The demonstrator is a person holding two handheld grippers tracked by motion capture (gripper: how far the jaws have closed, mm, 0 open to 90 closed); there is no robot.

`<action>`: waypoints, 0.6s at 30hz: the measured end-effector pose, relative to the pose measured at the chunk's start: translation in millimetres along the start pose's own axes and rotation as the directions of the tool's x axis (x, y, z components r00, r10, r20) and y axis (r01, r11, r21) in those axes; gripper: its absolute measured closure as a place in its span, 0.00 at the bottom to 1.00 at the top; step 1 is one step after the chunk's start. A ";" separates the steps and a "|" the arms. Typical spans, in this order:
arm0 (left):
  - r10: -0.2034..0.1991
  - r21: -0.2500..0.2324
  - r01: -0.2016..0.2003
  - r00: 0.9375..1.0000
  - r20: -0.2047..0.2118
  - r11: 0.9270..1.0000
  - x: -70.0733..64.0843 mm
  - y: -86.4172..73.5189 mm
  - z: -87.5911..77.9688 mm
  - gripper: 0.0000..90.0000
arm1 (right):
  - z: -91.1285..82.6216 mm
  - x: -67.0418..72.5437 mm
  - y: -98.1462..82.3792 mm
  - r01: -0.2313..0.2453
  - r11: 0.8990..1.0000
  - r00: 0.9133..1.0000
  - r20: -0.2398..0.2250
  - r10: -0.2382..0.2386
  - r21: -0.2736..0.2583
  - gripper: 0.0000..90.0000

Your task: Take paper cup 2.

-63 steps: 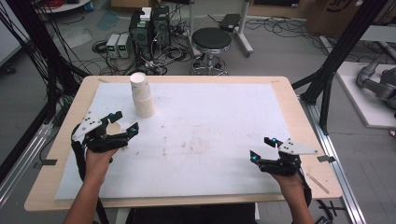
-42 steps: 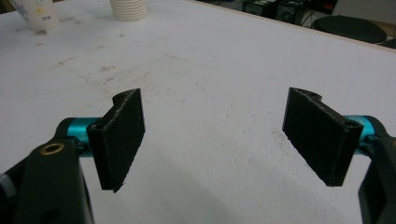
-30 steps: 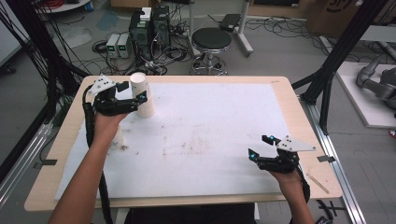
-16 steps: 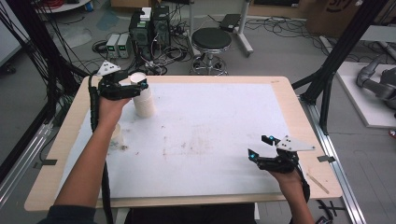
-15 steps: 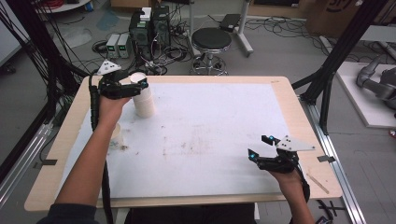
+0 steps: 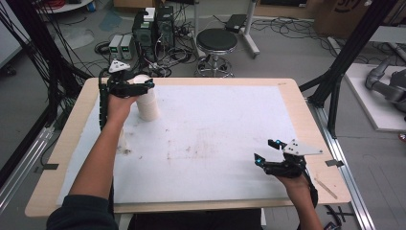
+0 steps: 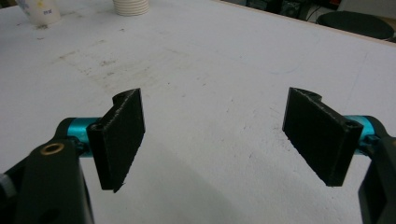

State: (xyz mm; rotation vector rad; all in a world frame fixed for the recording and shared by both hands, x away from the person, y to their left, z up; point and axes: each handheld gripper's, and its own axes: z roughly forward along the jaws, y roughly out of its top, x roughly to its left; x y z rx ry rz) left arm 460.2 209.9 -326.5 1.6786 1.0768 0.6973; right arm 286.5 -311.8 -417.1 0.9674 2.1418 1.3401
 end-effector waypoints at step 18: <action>0.004 0.031 -0.004 1.000 0.001 1.000 6.6 -7.7 8.0 0.38 | 1.9 0.4 -0.5 0.001 1.000 1.000 -0.001 -0.001 0.006 0.24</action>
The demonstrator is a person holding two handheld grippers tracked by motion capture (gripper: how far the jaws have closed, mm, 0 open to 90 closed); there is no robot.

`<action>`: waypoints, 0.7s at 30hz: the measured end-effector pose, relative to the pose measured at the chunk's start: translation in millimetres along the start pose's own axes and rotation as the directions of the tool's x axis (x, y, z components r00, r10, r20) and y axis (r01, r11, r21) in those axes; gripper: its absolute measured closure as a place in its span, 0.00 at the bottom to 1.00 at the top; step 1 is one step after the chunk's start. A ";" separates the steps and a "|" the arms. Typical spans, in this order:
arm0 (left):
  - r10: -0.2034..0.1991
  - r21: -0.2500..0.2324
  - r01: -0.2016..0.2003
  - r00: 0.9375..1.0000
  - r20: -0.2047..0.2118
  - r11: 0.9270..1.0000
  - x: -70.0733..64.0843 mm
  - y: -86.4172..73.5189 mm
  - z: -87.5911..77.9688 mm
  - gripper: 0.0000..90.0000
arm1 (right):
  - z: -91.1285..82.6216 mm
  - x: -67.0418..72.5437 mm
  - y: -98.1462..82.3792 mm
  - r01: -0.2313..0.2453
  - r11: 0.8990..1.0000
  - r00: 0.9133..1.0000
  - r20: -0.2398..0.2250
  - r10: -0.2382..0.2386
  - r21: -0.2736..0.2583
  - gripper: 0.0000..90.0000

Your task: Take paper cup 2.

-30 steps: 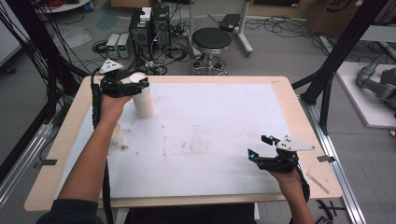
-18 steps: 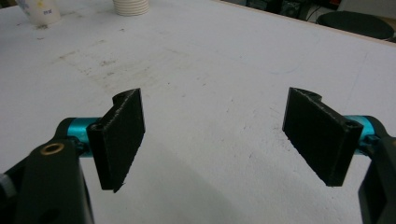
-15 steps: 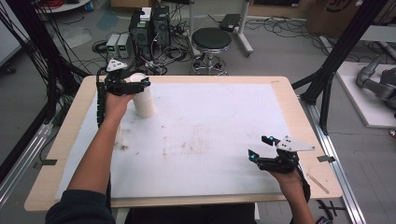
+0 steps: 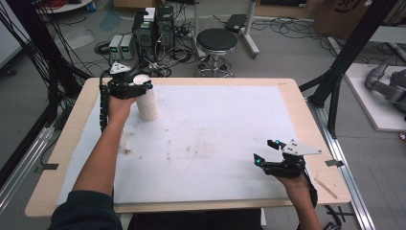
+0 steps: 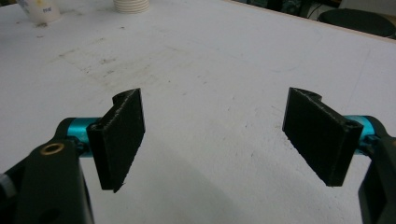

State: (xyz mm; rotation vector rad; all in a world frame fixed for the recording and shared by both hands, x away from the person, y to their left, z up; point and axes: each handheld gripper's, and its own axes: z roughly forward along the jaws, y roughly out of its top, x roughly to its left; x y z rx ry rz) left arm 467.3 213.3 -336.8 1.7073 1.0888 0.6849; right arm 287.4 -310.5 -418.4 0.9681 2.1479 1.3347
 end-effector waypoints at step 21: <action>0.008 -0.108 -0.009 1.000 -0.006 0.994 -3.0 19.5 -24.7 0.39 | 3.4 2.8 1.3 0.001 1.000 1.000 -0.012 -0.001 0.008 0.24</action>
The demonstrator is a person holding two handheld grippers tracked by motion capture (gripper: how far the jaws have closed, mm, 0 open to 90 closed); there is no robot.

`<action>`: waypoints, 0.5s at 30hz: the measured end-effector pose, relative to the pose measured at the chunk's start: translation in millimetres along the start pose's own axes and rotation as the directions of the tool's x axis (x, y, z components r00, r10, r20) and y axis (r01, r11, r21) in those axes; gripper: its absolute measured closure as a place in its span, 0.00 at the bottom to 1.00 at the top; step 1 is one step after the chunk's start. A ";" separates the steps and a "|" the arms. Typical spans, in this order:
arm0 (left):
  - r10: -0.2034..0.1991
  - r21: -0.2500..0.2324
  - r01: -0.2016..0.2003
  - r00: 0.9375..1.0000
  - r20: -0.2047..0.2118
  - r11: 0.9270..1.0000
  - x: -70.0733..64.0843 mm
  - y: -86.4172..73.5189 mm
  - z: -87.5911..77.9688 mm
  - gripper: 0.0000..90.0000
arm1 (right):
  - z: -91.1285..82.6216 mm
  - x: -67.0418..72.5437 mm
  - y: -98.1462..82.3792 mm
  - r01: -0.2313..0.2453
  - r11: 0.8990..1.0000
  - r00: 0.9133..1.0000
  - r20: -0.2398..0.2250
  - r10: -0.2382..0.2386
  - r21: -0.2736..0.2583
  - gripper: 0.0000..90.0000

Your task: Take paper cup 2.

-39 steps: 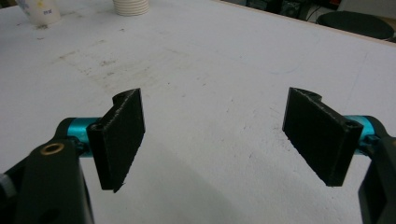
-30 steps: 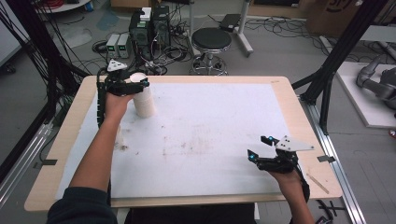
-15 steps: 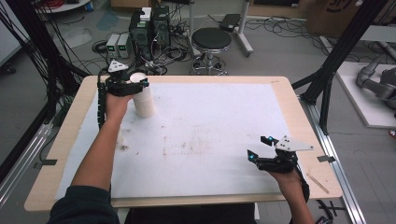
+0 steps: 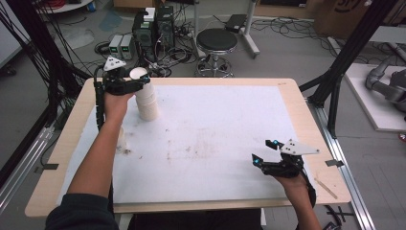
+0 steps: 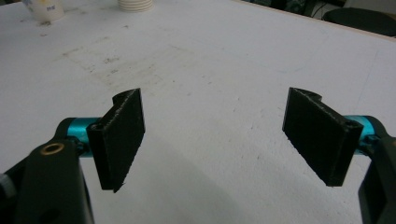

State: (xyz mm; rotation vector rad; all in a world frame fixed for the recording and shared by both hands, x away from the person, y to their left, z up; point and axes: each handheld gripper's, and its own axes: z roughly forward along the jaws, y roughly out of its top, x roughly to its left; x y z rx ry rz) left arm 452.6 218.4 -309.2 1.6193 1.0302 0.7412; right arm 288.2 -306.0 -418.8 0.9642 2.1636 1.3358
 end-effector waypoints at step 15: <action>0.014 -0.139 -0.010 1.000 0.027 0.990 -8.1 35.4 -40.9 0.41 | 4.2 1.5 2.0 0.001 1.000 1.000 -0.009 -0.001 0.001 0.24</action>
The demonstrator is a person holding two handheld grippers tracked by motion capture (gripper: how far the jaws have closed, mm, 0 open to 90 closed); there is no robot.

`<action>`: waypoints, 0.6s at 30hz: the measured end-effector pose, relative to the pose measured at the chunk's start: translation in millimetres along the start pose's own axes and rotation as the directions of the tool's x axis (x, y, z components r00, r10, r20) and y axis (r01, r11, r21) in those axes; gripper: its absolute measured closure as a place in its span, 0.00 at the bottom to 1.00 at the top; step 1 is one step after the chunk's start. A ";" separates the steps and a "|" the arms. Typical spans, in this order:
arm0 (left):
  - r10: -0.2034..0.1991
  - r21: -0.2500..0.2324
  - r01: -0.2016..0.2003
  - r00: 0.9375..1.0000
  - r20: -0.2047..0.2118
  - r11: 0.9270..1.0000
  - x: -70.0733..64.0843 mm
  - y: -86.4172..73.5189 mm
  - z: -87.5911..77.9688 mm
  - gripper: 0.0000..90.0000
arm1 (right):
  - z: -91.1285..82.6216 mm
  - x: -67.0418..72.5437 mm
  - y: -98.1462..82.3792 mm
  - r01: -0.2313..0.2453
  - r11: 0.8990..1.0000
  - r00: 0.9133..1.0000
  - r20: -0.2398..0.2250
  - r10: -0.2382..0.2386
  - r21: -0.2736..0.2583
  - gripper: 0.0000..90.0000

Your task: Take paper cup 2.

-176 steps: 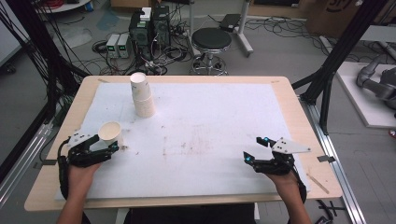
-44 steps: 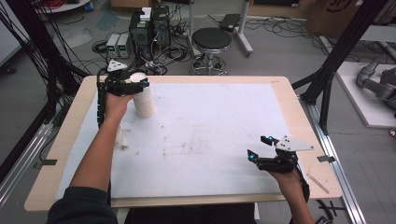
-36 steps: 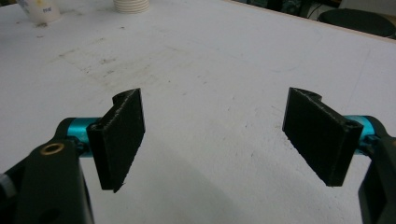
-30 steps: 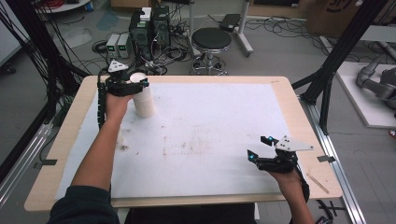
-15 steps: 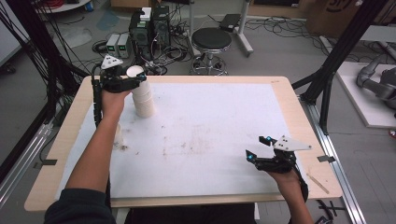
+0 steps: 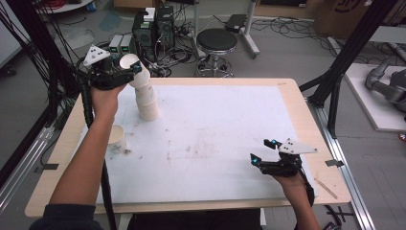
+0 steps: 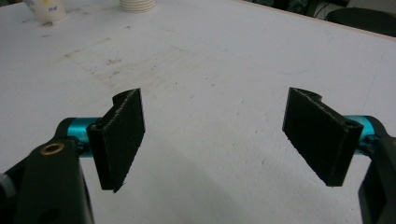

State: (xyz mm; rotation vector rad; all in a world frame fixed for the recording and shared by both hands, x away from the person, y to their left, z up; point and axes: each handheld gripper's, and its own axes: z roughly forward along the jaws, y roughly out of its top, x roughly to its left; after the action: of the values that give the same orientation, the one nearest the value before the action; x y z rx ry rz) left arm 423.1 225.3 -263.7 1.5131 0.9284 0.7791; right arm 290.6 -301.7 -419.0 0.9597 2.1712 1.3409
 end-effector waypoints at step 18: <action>0.040 -0.038 -0.031 0.963 0.266 0.999 -58.8 7.6 -10.0 0.41 | -8.6 0.8 3.9 0.009 0.999 1.000 0.003 -0.009 -0.047 0.24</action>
State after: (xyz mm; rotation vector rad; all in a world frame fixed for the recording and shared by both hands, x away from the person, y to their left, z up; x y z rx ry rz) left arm 387.8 177.6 -253.6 1.5635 0.6854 0.5948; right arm 285.8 -305.2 -411.5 0.9326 2.1293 1.3800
